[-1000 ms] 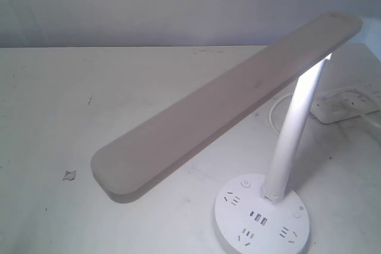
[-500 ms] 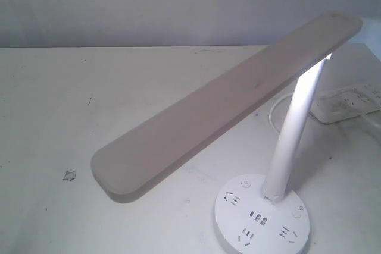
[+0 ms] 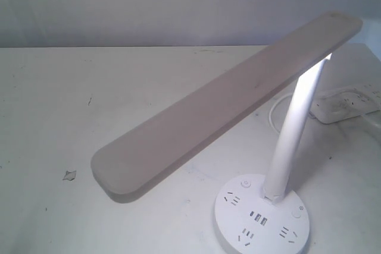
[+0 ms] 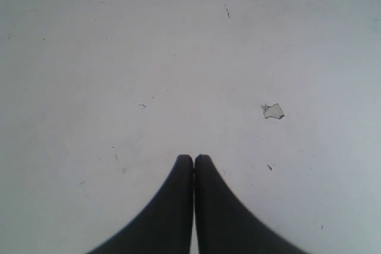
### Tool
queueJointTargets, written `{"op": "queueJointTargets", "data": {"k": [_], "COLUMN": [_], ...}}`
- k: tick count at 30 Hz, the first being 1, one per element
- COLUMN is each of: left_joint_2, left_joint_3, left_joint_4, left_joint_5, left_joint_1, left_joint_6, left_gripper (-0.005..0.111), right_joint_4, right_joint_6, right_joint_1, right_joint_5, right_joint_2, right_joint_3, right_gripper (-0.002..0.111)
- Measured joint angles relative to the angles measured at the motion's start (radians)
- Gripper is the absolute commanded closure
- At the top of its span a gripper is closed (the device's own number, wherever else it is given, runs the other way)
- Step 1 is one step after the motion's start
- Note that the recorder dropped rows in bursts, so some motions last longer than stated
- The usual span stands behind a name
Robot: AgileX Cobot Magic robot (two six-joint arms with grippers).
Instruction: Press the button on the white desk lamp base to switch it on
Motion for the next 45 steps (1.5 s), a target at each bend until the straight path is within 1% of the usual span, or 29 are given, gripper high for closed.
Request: {"op": "queueJointTargets", "data": {"k": [2,6,11,13,16,19,27,45], "left_joint_2": [0.000,0.000,0.000,0.000,0.000,0.000,0.000,0.000], "left_joint_3": [0.000,0.000,0.000,0.000,0.000,0.000,0.000,0.000], "left_joint_4": [0.000,0.000,0.000,0.000,0.000,0.000,0.000,0.000], "left_joint_5": [0.000,0.000,0.000,0.000,0.000,0.000,0.000,0.000], "left_joint_1": [0.000,0.000,0.000,0.000,0.000,0.000,0.000,0.000], "left_joint_6": [0.000,0.000,0.000,0.000,0.000,0.000,0.000,0.000], "left_gripper": [0.107,0.107,0.107,0.107,0.107,0.107,0.107,0.107], "right_joint_4": [0.056,0.064,-0.002,-0.062,-0.159,-0.186,-0.106,-0.101], "right_joint_6": [0.000,0.000,0.000,0.000,0.000,0.000,0.000,0.000], "right_joint_1": [-0.006,-0.043,-0.106,-0.121,-0.125,-0.129,-0.129,-0.129], "right_joint_5": [0.000,0.000,0.000,0.000,0.000,0.000,0.000,0.000], "right_joint_2": [0.000,0.000,0.000,0.000,0.000,0.000,0.000,0.000], "right_joint_3": [0.000,0.000,0.000,0.000,0.000,0.000,0.000,0.000], "right_gripper": [0.108,0.108,0.108,0.108,0.108,0.108,0.108,0.108]}}
